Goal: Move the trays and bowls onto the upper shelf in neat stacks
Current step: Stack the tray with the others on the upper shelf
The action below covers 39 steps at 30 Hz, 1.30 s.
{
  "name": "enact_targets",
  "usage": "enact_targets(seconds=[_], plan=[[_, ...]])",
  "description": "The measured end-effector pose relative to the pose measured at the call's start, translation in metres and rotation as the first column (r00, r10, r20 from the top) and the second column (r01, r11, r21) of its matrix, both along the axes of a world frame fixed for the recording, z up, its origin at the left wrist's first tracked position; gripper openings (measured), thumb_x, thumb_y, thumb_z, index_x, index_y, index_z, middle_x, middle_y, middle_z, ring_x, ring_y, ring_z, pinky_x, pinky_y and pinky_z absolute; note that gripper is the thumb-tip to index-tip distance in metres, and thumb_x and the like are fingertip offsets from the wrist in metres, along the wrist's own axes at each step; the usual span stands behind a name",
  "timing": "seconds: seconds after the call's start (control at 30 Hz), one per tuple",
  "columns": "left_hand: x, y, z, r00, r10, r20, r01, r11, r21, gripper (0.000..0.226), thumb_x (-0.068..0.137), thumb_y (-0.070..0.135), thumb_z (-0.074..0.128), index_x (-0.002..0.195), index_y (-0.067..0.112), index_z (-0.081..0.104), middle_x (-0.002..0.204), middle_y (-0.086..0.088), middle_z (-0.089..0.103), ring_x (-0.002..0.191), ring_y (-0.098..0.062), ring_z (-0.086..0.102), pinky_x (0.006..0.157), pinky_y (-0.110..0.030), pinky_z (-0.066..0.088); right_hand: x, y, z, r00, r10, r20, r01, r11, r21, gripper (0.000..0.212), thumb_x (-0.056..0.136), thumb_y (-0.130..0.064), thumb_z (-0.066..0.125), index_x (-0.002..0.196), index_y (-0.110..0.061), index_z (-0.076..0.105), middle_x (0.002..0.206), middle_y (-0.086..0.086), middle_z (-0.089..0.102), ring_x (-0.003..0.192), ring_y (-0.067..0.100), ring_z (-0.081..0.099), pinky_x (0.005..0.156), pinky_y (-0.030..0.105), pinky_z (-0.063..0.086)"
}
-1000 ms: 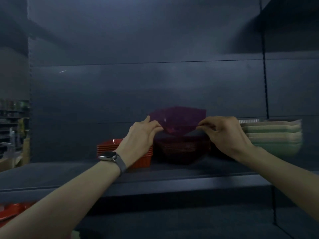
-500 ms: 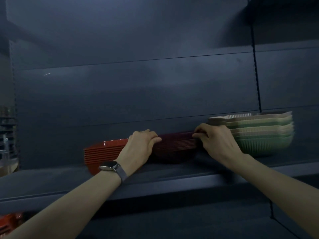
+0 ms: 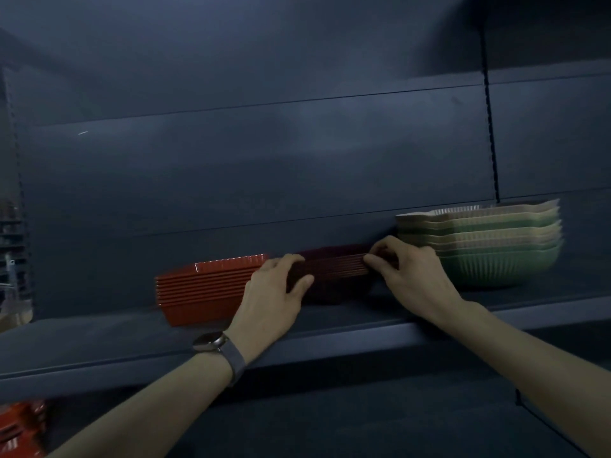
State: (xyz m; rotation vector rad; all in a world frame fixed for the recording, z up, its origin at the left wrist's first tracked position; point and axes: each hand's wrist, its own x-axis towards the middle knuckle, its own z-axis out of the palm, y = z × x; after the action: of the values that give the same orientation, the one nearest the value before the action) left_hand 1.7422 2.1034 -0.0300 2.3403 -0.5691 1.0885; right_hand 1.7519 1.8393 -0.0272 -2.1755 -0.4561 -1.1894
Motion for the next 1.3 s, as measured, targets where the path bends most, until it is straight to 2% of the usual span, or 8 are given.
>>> enact_targets(seconds=[0.2,0.37,0.53,0.67,0.83,0.97,1.1,1.3], plan=[[0.001,-0.003,-0.006,0.994,0.071,-0.078,-0.075,0.996,-0.049,0.064,0.099,0.048,0.064,0.154,0.031,0.037,0.129,-0.004,0.058,0.107,-0.024,0.066,0.099,-0.038,0.051,0.003,-0.002,-0.001,0.985,0.008,-0.171,-0.014,0.999,-0.033,0.059,0.093,-0.062,0.066,0.143,-0.033,0.05,0.105,0.001,0.07,0.09,0.013,0.066,0.085,0.026,0.054],[-0.003,-0.006,0.002,0.973,-0.022,-0.231,0.005,0.997,-0.076,0.069,0.103,0.039,0.063,0.161,0.017,0.033,0.109,0.004,0.069,0.083,-0.002,0.065,0.067,0.0,0.043,0.008,-0.002,-0.001,0.972,0.067,-0.227,-0.071,0.997,-0.01,0.044,0.088,-0.063,0.071,0.119,-0.034,0.059,0.101,-0.003,0.071,0.085,0.008,0.068,0.075,0.021,0.051],[0.0,-0.008,0.006,0.951,-0.093,-0.294,0.061,0.991,-0.117,0.073,0.104,0.037,0.061,0.165,0.018,0.025,0.137,-0.006,0.067,0.124,-0.015,0.063,0.088,-0.01,0.038,0.01,-0.004,0.001,0.969,0.08,-0.234,-0.074,0.997,0.033,0.043,0.088,-0.058,0.076,0.118,-0.03,0.061,0.106,-0.001,0.071,0.096,0.014,0.066,0.082,0.023,0.049],[-0.001,-0.002,0.004,0.929,-0.132,-0.346,0.1,0.989,-0.107,0.076,0.106,0.036,0.059,0.167,0.024,0.016,0.126,-0.006,0.07,0.088,0.01,0.057,0.079,0.0,0.037,0.012,-0.006,-0.001,0.963,0.094,-0.251,-0.087,0.995,0.039,0.042,0.088,-0.06,0.075,0.116,-0.032,0.06,0.107,0.0,0.071,0.105,0.019,0.064,0.089,0.029,0.051],[0.006,0.005,-0.001,0.932,-0.204,-0.301,0.141,0.966,-0.216,0.065,0.103,0.038,0.063,0.162,0.032,0.035,0.149,-0.005,0.059,0.145,-0.016,0.049,0.117,-0.023,0.035,0.008,-0.006,-0.002,0.968,0.108,-0.227,-0.097,0.993,0.062,0.039,0.088,-0.057,0.076,0.113,-0.031,0.061,0.107,-0.004,0.07,0.11,0.017,0.061,0.089,0.027,0.046],[0.009,0.006,-0.002,0.932,-0.253,-0.259,0.18,0.945,-0.274,0.052,0.102,0.043,0.064,0.149,0.05,0.042,0.127,0.017,0.064,0.114,0.006,0.06,0.109,-0.035,0.053,0.01,-0.007,-0.004,0.964,0.134,-0.231,-0.119,0.99,0.078,0.047,0.091,-0.06,0.071,0.128,-0.035,0.055,0.115,-0.001,0.069,0.113,0.017,0.062,0.091,0.026,0.046],[0.011,0.005,-0.003,0.907,-0.324,-0.269,0.23,0.917,-0.325,0.03,0.103,0.037,0.063,0.128,0.05,0.053,0.115,0.002,0.073,0.105,-0.018,0.074,0.094,-0.044,0.063,0.005,-0.008,-0.003,0.973,0.134,-0.189,-0.113,0.987,0.116,0.05,0.097,-0.06,0.061,0.141,-0.04,0.049,0.114,0.002,0.07,0.111,0.018,0.061,0.096,0.031,0.048],[0.007,0.002,-0.002,0.905,-0.339,-0.256,0.242,0.907,-0.345,0.019,0.105,0.029,0.061,0.12,0.039,0.066,0.11,0.004,0.075,0.104,-0.011,0.074,0.089,-0.035,0.064,-0.003,-0.003,-0.001,0.988,0.053,-0.146,-0.05,0.999,0.021,0.025,0.101,-0.047,0.063,0.119,-0.031,0.072,0.099,-0.005,0.076,0.088,0.01,0.068,0.078,0.018,0.048]])
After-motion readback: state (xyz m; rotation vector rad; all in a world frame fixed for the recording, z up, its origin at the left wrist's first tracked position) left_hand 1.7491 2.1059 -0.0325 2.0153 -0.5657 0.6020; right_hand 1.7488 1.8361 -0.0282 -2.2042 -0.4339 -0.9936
